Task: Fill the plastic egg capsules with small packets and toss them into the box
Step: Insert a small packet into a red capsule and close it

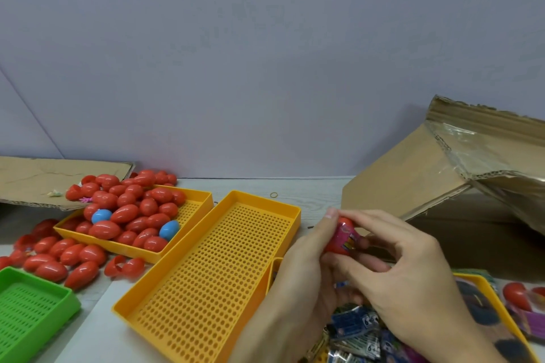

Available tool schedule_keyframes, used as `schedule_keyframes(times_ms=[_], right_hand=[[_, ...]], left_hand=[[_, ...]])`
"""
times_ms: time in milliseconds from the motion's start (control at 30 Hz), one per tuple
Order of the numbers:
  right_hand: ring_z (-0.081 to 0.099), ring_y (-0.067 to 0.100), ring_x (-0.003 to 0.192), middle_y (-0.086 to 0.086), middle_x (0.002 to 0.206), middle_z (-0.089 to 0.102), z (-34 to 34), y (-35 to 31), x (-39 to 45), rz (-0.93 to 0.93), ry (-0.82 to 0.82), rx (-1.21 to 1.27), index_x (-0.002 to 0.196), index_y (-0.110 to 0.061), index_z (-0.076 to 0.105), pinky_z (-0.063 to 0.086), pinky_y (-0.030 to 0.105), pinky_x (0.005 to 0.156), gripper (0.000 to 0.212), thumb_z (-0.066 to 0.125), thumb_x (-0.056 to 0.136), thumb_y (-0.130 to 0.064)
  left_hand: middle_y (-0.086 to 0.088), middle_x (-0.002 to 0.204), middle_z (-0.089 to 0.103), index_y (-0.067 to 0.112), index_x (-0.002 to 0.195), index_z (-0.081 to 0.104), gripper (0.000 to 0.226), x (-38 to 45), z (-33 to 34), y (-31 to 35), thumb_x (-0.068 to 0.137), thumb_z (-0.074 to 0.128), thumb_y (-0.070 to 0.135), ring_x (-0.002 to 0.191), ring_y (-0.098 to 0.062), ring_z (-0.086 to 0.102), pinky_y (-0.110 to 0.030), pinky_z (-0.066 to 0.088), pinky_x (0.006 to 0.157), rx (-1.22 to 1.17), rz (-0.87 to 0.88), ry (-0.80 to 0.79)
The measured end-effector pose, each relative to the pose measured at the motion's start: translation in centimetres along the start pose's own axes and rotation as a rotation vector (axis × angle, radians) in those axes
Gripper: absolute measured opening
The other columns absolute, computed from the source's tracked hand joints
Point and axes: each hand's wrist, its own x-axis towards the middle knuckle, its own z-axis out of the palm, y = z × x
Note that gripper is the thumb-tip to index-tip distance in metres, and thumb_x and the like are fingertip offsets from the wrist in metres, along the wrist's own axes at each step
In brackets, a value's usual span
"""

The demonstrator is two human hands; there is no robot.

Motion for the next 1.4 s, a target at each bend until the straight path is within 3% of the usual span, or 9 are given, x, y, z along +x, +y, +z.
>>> schedule_keyframes(times_ms=[167, 267, 400, 567, 833, 1000, 1133, 1233, 1400], right_hand=[[0.065, -0.001, 0.093, -0.019, 0.099, 0.07, -0.5, -0.4, 0.1, -0.025, 0.03, -0.169, 0.102, -0.034, 0.075, 0.048, 0.003, 0.067, 0.045, 0.085, 0.067, -0.008], [0.065, 0.0, 0.091, -0.018, 0.098, 0.069, -0.5, -0.4, 0.1, -0.027, 0.022, -0.146, 0.107, -0.027, 0.075, 0.051, 0.006, 0.066, 0.041, 0.084, 0.07, -0.011], [0.066, 0.0, 0.092, -0.017, 0.099, 0.068, -0.4, -0.7, 0.1, -0.003, 0.011, -0.088, 0.107, -0.032, 0.073, 0.055, 0.011, 0.069, 0.041, 0.074, 0.066, -0.035], [0.06, -0.003, 0.1, -0.025, 0.106, 0.063, -0.3, -0.6, 0.0, -0.035, -0.027, -0.276, 0.103, -0.05, 0.062, 0.048, 0.005, 0.072, 0.045, 0.081, 0.076, -0.02], [0.061, -0.01, 0.097, -0.024, 0.102, 0.062, 0.1, -1.1, 0.0, -0.076, -0.023, -0.151, 0.097, -0.049, 0.059, 0.048, 0.002, 0.067, 0.051, 0.079, 0.076, -0.007], [0.062, -0.005, 0.093, -0.019, 0.099, 0.063, 0.0, -1.3, 0.1, -0.09, -0.049, -0.24, 0.094, -0.049, 0.06, 0.045, 0.002, 0.067, 0.052, 0.08, 0.076, -0.005], [0.06, -0.006, 0.098, -0.023, 0.103, 0.062, -0.2, -1.0, 0.1, -0.086, -0.053, -0.283, 0.097, -0.049, 0.06, 0.044, 0.001, 0.07, 0.053, 0.078, 0.077, -0.003], [0.06, -0.004, 0.101, -0.022, 0.106, 0.063, 0.0, -0.9, 0.0, -0.08, -0.041, -0.267, 0.106, -0.039, 0.067, 0.046, 0.005, 0.076, 0.046, 0.081, 0.077, -0.007], [0.066, 0.002, 0.096, -0.019, 0.107, 0.065, 0.5, -0.9, 0.0, -0.054, -0.006, -0.171, 0.105, -0.048, 0.064, 0.051, 0.009, 0.076, 0.054, 0.084, 0.072, -0.011]], left_hand=[[-0.001, 0.064, 0.064, 0.022, 0.062, 0.075, 0.039, 0.2, 0.1, -0.3, 0.08, 0.056, 0.052, 0.059, -0.018, 0.059, -0.028, 0.047, 0.052, 0.001, 0.027, 0.045], [0.003, 0.065, 0.062, 0.027, 0.065, 0.077, 0.031, 0.1, 0.2, -0.4, 0.078, 0.059, 0.048, 0.06, -0.017, 0.059, -0.031, 0.048, 0.057, -0.068, 0.025, 0.046], [-0.007, 0.071, 0.069, 0.019, 0.073, 0.078, 0.04, 0.3, 0.3, -0.5, 0.084, 0.054, 0.049, 0.065, -0.02, 0.067, -0.03, 0.053, 0.06, -0.051, 0.061, 0.062], [-0.02, 0.075, 0.071, 0.005, 0.103, 0.064, 0.039, 0.9, -0.3, -1.3, 0.101, 0.048, 0.04, 0.07, -0.029, 0.07, -0.039, 0.056, 0.065, 0.095, 0.141, 0.245], [-0.024, 0.065, 0.067, -0.005, 0.104, 0.06, 0.044, 0.4, 0.4, -1.1, 0.106, 0.036, 0.032, 0.061, -0.028, 0.07, -0.029, 0.055, 0.052, 0.03, 0.14, 0.229], [-0.017, 0.071, 0.071, 0.011, 0.082, 0.075, 0.048, 0.6, 0.4, -1.2, 0.103, 0.042, 0.039, 0.067, -0.024, 0.07, -0.033, 0.055, 0.06, 0.131, 0.175, 0.258], [-0.018, 0.08, 0.071, 0.014, 0.088, 0.074, 0.044, 0.6, 0.5, -1.6, 0.102, 0.043, 0.043, 0.073, -0.023, 0.069, -0.031, 0.051, 0.062, 0.215, 0.203, 0.299], [-0.021, 0.066, 0.065, -0.001, 0.091, 0.066, 0.049, 0.5, 0.7, -1.1, 0.105, 0.039, 0.038, 0.06, -0.026, 0.064, -0.031, 0.051, 0.054, 0.065, 0.137, 0.295], [-0.027, 0.058, 0.057, 0.0, 0.06, 0.065, 0.061, 0.1, 1.2, -0.2, 0.103, 0.038, 0.033, 0.045, -0.03, 0.057, -0.029, 0.053, 0.045, -0.281, 0.085, 0.199]])
